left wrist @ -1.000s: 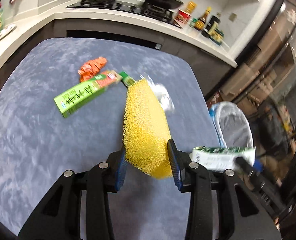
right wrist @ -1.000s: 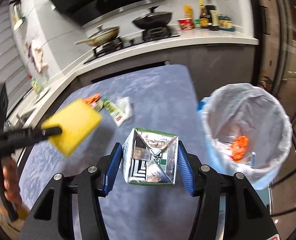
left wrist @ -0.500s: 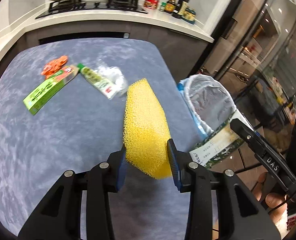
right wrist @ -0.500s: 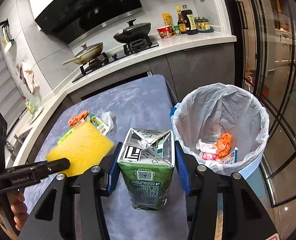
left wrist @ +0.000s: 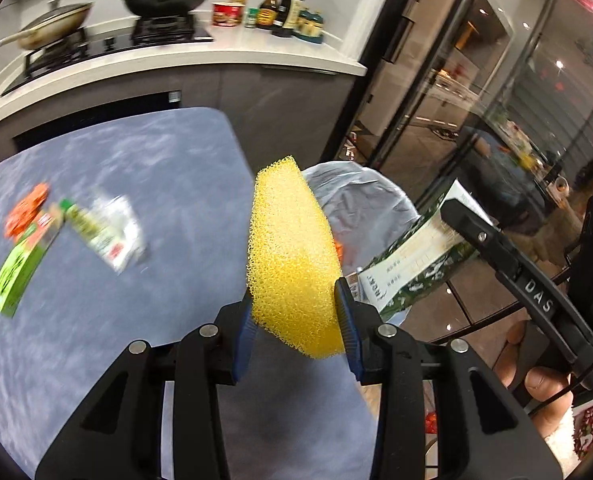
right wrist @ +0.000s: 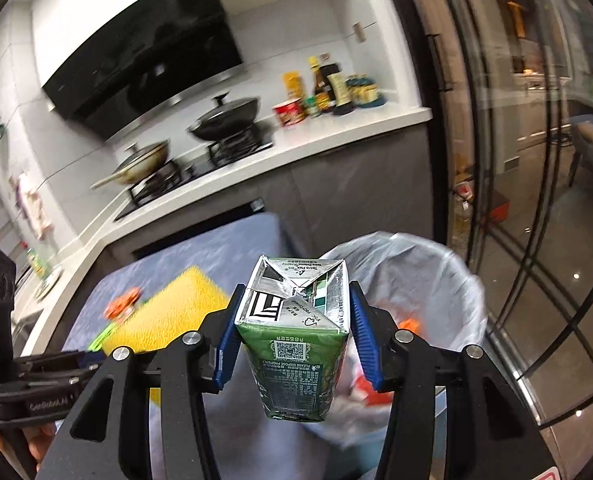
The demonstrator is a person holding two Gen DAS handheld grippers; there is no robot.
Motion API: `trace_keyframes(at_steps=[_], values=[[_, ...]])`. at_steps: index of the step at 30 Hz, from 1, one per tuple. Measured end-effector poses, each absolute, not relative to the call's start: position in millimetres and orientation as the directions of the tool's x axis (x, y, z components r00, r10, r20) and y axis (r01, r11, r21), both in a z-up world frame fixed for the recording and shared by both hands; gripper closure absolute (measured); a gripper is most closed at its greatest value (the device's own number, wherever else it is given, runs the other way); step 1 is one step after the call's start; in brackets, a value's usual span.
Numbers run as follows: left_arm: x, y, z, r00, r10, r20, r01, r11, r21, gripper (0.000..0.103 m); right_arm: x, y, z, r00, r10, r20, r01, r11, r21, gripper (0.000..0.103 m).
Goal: Collect trash
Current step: 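Carry the sponge and milk carton over the trash bin with both tools, then open both tools to drop the sponge and carton into the bin, then move both tools back over the table items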
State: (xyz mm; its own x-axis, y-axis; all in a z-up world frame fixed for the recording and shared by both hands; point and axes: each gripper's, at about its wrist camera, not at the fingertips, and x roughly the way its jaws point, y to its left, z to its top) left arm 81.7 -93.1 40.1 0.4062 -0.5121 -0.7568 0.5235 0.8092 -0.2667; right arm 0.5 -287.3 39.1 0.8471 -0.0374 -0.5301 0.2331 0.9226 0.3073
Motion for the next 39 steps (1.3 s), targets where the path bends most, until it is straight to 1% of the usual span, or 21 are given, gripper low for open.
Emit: trace_keyframes(at_steps=[5,8,10,14,17,18,25,29,33,39], values=[[102.3,-140.5,30.5,0.364,-0.538,-0.76,0.57,0.774,-0.275,0.067,13.7,-326.3,30.3,0.838,-0.092,-0.539,0.299,0.902,0.312,0.055],[113.2,-168.7,20.7,0.351,-0.53,-0.772,0.589,0.766,-0.258,0.067,24.4,-340.8,18.1,0.822,-0.112,-0.559,0.325,0.897,0.298,0.055],[119.3,-185.6,12.7,0.325,-0.544,-0.774,0.605,0.748,-0.272,0.067,33.6,-349.0,7.2,0.805,-0.119,-0.581,0.34,0.896,0.287,0.055],[127.0,-203.0,0.9,0.314,-0.54,-0.781,0.593,0.754,-0.283,0.063,37.1,-357.1,-3.8,0.787,-0.143,-0.6,0.376,0.882,0.283,0.053],[126.1,-204.8,1.4,0.344,-0.521,-0.781,0.591,0.767,-0.251,0.053,33.5,-358.7,-5.0,0.785,-0.156,-0.599,0.39,0.876,0.282,0.049],[124.7,-203.6,2.2,0.36,-0.514,-0.779,0.589,0.772,-0.237,0.05,32.6,-359.3,-5.0,0.785,-0.159,-0.599,0.393,0.875,0.283,0.049],[120.5,-179.7,2.5,0.399,-0.482,-0.78,0.553,0.805,-0.214,0.049,26.1,-351.1,-0.1,0.789,-0.138,-0.598,0.38,0.876,0.298,0.049],[118.2,-154.5,2.9,0.418,-0.472,-0.777,0.512,0.828,-0.228,0.049,23.4,-335.0,3.0,0.794,-0.116,-0.597,0.355,0.885,0.3,0.049],[111.7,-124.6,4.5,0.459,-0.441,-0.771,0.467,0.858,-0.213,0.044,23.0,-315.0,5.8,0.796,-0.09,-0.599,0.325,0.898,0.297,0.049],[108.4,-76.5,5.8,0.485,-0.408,-0.773,0.394,0.892,-0.224,0.044,26.4,-276.4,6.5,0.794,-0.034,-0.607,0.261,0.921,0.29,0.049]])
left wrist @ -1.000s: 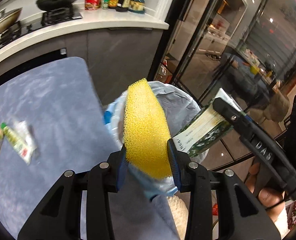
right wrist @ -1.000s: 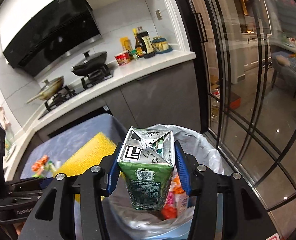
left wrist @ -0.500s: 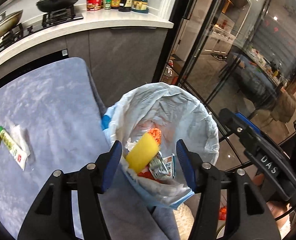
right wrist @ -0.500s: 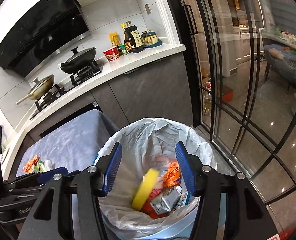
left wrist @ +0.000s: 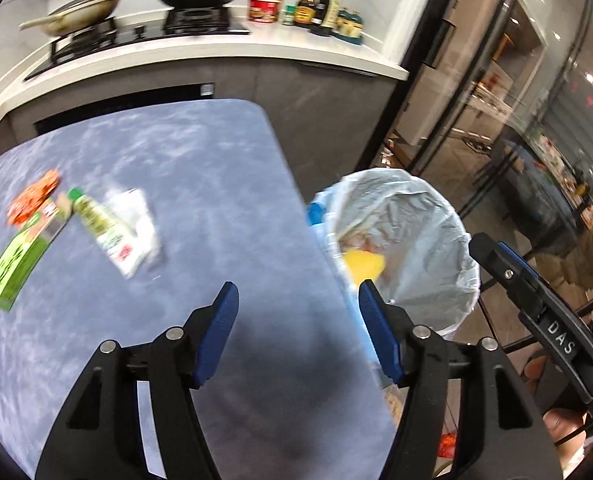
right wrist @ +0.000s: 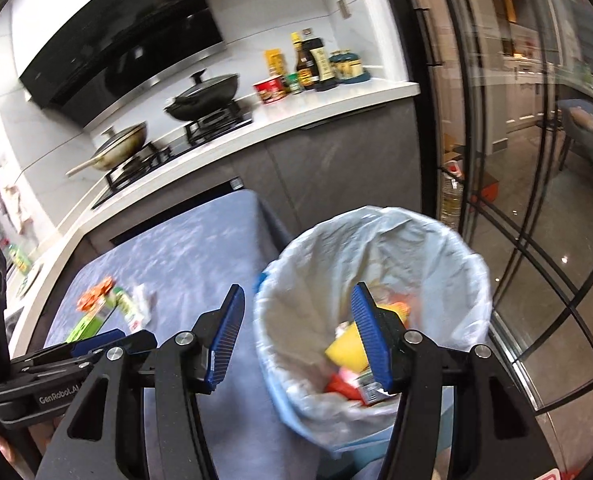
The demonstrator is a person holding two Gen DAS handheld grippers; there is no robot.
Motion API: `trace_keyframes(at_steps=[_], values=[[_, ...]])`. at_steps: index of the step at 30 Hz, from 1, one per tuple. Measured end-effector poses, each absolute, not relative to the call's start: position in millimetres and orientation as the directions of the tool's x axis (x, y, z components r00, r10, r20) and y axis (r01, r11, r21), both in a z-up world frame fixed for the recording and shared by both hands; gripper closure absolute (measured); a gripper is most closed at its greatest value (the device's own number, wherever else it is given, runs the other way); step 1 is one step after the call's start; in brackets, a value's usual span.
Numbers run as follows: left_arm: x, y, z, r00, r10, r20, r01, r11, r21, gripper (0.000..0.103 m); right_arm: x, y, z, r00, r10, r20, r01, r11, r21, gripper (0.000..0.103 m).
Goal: Collect trash
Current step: 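Move both tools back over the table items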
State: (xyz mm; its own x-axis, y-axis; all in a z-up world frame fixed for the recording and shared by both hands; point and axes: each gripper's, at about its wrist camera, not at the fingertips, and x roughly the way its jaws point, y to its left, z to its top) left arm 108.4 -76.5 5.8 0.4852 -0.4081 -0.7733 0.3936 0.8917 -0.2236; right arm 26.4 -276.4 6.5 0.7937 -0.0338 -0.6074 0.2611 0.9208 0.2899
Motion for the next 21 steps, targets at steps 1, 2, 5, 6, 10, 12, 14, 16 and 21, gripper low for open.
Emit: trace_keyframes(at_steps=[1,2,5,6,10,12,14,16,21], values=[[107.6,-70.0,5.6,0.489,-0.405,-0.773,0.384,0.895,-0.226,0.044,27.0,-269.3,6.4,0.793,-0.025,-0.609,0.251,0.924,0.288,0.049],[106.8,-62.3,5.4,0.492,-0.401,-0.772,0.373,0.899,-0.229,0.044,27.8,-261.7,6.2,0.792,-0.013,-0.611,0.237,0.928,0.288,0.049],[104.8,-36.2,2.8,0.51,-0.376,-0.774,0.33,0.916,-0.227,0.044,30.9,-240.0,5.3,0.787,0.016,-0.617,0.201,0.939,0.281,0.049],[104.7,-26.6,1.3,0.515,-0.364,-0.776,0.313,0.923,-0.225,0.044,31.5,-234.6,5.1,0.786,0.025,-0.618,0.191,0.941,0.28,0.049],[105.1,7.0,-5.1,0.524,-0.337,-0.782,0.253,0.938,-0.235,0.044,37.0,-207.3,3.0,0.775,0.064,-0.628,0.146,0.95,0.277,0.049],[105.4,25.8,-9.0,0.53,-0.314,-0.788,0.218,0.948,-0.232,0.042,39.1,-194.6,1.2,0.769,0.079,-0.634,0.127,0.954,0.273,0.049],[104.7,43.2,-13.3,0.535,-0.296,-0.791,0.183,0.955,-0.233,0.035,41.9,-182.1,-0.4,0.762,0.096,-0.64,0.105,0.957,0.269,0.049],[105.7,61.2,-16.2,0.546,-0.271,-0.792,0.15,0.962,-0.226,0.033,45.9,-170.2,-2.1,0.756,0.111,-0.646,0.086,0.96,0.266,0.049],[113.8,109.6,-25.4,0.569,-0.197,-0.798,0.069,0.979,-0.193,0.027,55.9,-145.4,-8.1,0.74,0.139,-0.659,0.052,0.964,0.262,0.049]])
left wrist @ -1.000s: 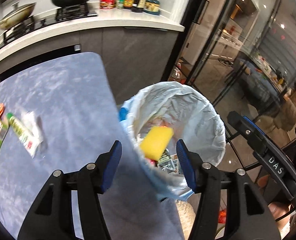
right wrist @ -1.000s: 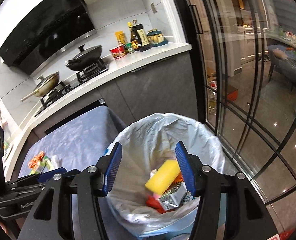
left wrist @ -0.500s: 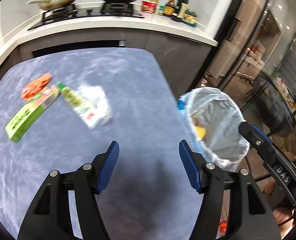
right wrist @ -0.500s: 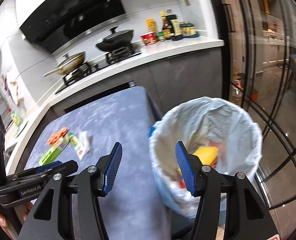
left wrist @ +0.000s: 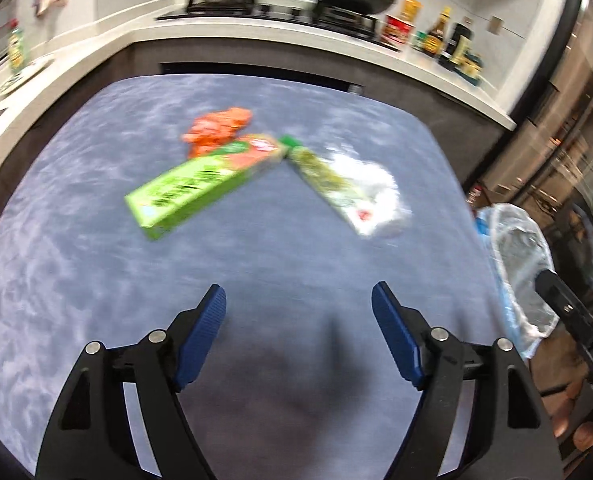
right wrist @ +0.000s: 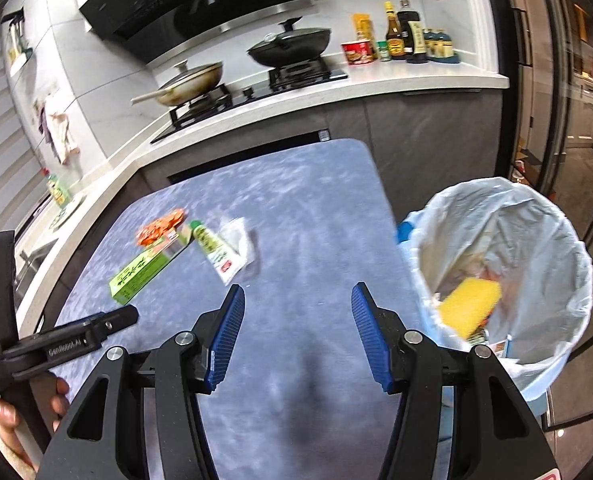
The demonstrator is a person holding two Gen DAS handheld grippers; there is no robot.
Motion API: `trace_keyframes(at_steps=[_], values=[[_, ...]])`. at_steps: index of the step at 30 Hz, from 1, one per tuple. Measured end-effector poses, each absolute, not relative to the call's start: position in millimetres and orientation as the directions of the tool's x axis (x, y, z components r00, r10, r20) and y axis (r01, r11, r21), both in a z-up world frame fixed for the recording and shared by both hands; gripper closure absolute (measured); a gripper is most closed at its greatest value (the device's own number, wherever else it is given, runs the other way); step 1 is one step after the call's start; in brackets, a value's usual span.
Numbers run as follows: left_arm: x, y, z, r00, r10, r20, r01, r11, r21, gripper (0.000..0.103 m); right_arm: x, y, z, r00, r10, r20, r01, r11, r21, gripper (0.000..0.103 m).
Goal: Collect trash
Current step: 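Move both tools back over the table items, then grasp the green wasabi box with the left tool while the right tool grasps the clear plastic wrap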
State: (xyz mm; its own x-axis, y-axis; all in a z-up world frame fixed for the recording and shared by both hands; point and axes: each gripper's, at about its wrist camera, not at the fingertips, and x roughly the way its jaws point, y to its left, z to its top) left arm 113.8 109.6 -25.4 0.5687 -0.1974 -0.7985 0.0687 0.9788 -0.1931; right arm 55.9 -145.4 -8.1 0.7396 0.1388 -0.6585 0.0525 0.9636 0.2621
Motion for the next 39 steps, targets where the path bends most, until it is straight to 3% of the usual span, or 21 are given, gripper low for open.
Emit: trace_keyframes(at_steps=[2,6,12,23,25,30,34,39], values=[[118.4,126.4,-27.4,0.584,-0.17,-0.794,0.054,0.984,-0.171,0.018,61.1,-136.8,-10.0,0.732,0.149,-0.665,0.04,0.965,0.26,0.049],[133.9,159.2,-30.8,0.633,-0.097,-0.768,0.055,0.995,-0.08,0.014,70.5,-121.9,-11.9,0.721,0.156,-0.675,0.021,0.969,0.246,0.049],[162.2,186.2,-36.5,0.668,-0.103,-0.737,0.134,0.991,-0.017,0.011,85.0,-105.1,-17.2,0.707,0.158,-0.69,0.012,0.972,0.235,0.049],[199.2,188.8,-73.5,0.633,-0.108,-0.767,0.22,0.974,0.045,0.011,129.7,-83.2,-27.3,0.685,0.159,-0.711,0.003,0.975,0.222,0.049],[201.3,189.4,-74.1,0.629,-0.128,-0.767,0.223,0.975,0.02,0.016,139.4,-80.0,-29.9,0.681,0.164,-0.714,0.0,0.975,0.224,0.049],[202.3,185.6,-78.6,0.588,-0.167,-0.791,0.232,0.972,-0.033,0.048,167.0,-73.2,-38.1,0.675,0.176,-0.717,-0.007,0.973,0.232,0.055],[194.7,179.3,-78.4,0.584,-0.178,-0.792,0.232,0.972,-0.047,0.056,187.2,-69.1,-46.3,0.667,0.171,-0.725,-0.011,0.975,0.22,0.065],[182.5,172.6,-73.8,0.584,-0.196,-0.788,0.228,0.971,-0.073,0.06,203.2,-69.5,-62.4,0.645,0.153,-0.749,-0.001,0.98,0.199,0.068]])
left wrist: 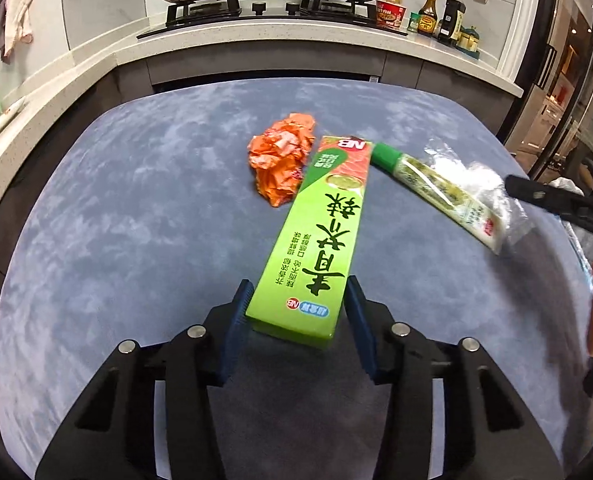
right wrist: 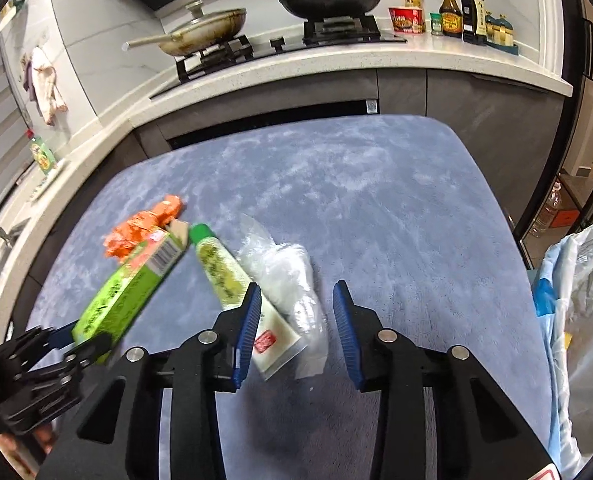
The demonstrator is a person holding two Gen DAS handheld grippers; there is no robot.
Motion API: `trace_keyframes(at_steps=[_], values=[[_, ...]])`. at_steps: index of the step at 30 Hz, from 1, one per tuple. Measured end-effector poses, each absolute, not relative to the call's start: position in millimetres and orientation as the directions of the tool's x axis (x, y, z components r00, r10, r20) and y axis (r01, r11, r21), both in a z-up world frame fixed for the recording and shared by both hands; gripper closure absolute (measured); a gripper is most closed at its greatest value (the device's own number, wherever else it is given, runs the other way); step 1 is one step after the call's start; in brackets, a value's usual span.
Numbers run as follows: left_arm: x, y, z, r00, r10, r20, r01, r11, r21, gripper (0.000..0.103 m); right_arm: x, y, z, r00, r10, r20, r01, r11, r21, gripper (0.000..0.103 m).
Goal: Collect trash
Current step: 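Grasp the green wasabi box with the left tool while the right tool grasps the clear plastic wrap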
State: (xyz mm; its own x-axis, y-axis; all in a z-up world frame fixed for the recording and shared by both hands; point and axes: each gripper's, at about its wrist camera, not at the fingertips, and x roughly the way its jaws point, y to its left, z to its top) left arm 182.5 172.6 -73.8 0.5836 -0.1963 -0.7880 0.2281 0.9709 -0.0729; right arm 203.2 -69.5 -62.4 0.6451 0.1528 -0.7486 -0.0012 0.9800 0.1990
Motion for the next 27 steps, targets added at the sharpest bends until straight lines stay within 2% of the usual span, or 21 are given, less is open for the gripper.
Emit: trace_keyframes(at_steps=[2,6,7,27], values=[[179.0,169.7,-71.4,0.584,-0.203,-0.786,0.229,0.97,-0.081,0.061,207.2,-73.1,-70.5,0.633,0.149,-0.759,0.01,0.98,0.2,0.07],[173.2,164.7,-64.3,0.583,-0.219,-0.782,0.229,0.968,-0.101,0.062,210.3,-77.0,-80.3,0.612,0.165,-0.773,0.017,0.975,0.221,0.096],[170.9,163.2,-61.9,0.584,-0.225,-0.78,0.23,0.967,-0.107,0.062,209.4,-77.4,-80.3,0.612,0.17,-0.773,0.013,0.974,0.224,0.099],[105.9,114.0,11.6,0.622,-0.335,-0.708,0.29,0.938,-0.189,0.064,102.2,-123.1,-17.1,0.702,0.175,-0.69,0.028,0.962,0.273,0.101]])
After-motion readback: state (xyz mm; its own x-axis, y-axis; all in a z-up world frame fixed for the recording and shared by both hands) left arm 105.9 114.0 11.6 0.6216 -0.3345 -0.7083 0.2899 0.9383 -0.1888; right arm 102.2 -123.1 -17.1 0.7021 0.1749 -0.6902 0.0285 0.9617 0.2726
